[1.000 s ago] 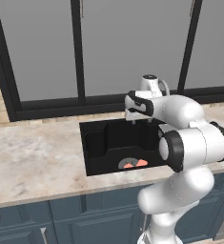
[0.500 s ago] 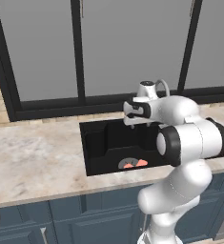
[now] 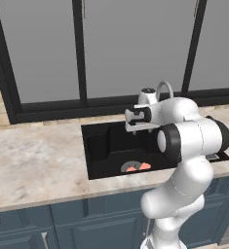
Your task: Pick up the bar soap and bar soap from the sink, and place them back in the cabinet, and close the cabinet door.
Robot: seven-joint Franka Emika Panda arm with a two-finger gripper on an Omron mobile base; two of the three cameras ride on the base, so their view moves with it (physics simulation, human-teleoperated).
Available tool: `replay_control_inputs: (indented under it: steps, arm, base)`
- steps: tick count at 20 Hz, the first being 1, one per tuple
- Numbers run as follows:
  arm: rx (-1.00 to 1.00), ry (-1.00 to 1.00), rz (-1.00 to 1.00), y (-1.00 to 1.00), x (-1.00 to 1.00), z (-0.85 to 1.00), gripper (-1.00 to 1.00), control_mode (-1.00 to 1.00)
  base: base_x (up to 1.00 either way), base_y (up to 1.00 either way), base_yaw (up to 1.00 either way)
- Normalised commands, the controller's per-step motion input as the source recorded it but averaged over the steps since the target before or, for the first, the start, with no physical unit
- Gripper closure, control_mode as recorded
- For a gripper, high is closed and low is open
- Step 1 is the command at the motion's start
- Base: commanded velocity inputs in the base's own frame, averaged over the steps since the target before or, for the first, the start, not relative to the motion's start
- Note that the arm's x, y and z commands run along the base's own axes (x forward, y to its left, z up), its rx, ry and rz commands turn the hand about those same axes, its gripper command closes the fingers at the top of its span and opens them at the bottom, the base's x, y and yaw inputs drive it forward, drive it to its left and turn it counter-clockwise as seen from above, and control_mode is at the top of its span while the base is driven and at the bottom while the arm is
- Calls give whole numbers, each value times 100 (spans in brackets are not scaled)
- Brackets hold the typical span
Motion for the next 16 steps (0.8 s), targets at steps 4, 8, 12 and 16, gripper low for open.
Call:
replay_control_inputs:
  steps: [4, 8, 12, 16]
  arm:
    - [0, 0, 0, 0, 15, -21, -100, -100]
    - [0, 2, 0, 0, 11, -21, -100, -100]
    - [0, 2, 0, 0, 10, -24, -100, -100]
    - [0, 2, 0, 0, 13, -26, -100, -100]
  base:
    - [0, 0, 0]
    - [0, 0, 0]
    - [0, 0, 0]
    - [0, 0, 0]
